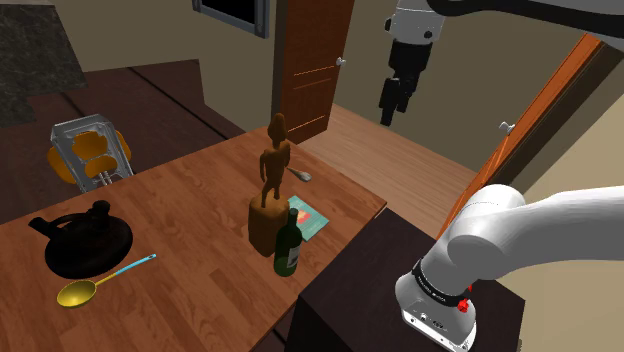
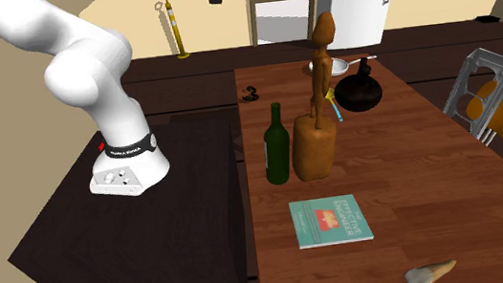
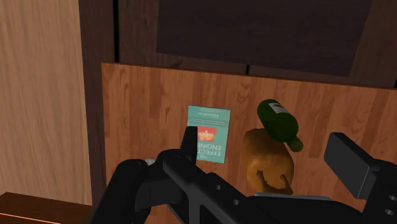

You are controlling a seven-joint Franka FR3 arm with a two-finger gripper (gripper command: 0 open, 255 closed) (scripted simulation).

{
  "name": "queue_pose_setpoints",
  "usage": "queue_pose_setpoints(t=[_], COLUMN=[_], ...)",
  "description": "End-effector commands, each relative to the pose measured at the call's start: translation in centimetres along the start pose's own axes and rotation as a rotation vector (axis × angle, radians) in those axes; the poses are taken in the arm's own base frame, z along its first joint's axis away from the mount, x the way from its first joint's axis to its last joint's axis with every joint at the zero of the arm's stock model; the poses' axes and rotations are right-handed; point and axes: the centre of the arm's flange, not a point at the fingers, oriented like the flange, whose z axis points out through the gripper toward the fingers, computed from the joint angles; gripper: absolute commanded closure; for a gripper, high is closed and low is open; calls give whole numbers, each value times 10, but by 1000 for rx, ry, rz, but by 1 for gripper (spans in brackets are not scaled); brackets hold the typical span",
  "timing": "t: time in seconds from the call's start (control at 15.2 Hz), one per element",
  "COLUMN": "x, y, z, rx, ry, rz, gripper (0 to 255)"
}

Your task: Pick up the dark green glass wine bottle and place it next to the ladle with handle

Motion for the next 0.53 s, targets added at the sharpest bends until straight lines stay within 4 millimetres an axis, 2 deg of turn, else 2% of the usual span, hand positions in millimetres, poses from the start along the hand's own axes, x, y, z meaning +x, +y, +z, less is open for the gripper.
queue_pose_setpoints(t=[0.0, 0.46], x=[0, 29], y=[0, -34], z=[0, 77], rx=[0, 14], ry=[0, 50], rz=[0, -17], gripper=[0, 0])
